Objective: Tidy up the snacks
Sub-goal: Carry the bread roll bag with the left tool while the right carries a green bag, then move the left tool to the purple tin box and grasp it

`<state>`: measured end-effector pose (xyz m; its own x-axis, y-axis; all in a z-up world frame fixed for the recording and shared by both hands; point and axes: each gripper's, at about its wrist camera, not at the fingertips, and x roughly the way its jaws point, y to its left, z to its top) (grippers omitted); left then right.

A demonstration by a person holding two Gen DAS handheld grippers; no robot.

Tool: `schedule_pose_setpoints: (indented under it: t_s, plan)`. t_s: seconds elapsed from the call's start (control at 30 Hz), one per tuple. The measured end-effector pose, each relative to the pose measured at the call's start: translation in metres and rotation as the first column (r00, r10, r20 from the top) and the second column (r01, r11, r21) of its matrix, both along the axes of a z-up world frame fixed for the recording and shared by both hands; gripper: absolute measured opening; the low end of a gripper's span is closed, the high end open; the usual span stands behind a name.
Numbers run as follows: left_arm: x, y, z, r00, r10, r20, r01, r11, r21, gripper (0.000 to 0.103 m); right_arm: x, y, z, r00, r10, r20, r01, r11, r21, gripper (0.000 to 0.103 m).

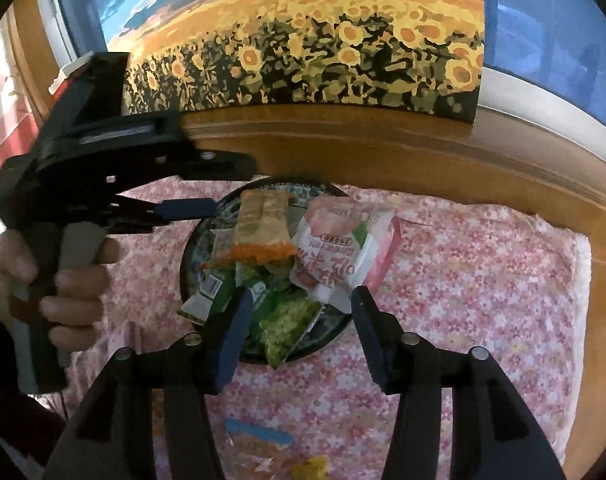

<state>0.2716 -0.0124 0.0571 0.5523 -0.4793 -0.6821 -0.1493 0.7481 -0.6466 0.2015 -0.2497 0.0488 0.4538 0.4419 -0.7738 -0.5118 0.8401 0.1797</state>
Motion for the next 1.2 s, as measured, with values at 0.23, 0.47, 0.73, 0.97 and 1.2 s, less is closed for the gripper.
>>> schedule_pose_setpoints:
  t_s: [0.23,0.47,0.73,0.97,1.2]
  plan:
    - [-0.059,0.015,0.033,0.998,-0.039,0.047,0.033,0.993,0.111,0.077,-0.022,-0.005,0.002,1.000,-0.004,0.014,0.005,1.000,-0.009,0.053]
    - [-0.135,0.014,0.020,0.996,-0.089,0.012,0.084,0.970,0.226,0.051,-0.041,-0.020,-0.005,1.000,0.022,-0.009,-0.022,0.998,0.051,0.021]
    - [-0.167,0.030,-0.006,0.998,-0.029,-0.053,0.041,0.973,0.228,0.081,-0.061,-0.035,-0.003,0.999,-0.008,-0.043,0.008,1.000,0.007,0.042]
    - [-0.151,0.023,-0.036,0.994,-0.054,-0.097,0.071,0.981,0.180,0.072,-0.077,-0.061,-0.013,0.991,-0.065,-0.121,0.067,0.998,0.013,0.049]
    - [-0.157,0.028,-0.041,0.994,-0.038,-0.104,0.050,0.992,0.116,0.047,-0.086,-0.060,-0.022,0.981,0.019,-0.194,-0.001,0.996,0.092,0.076]
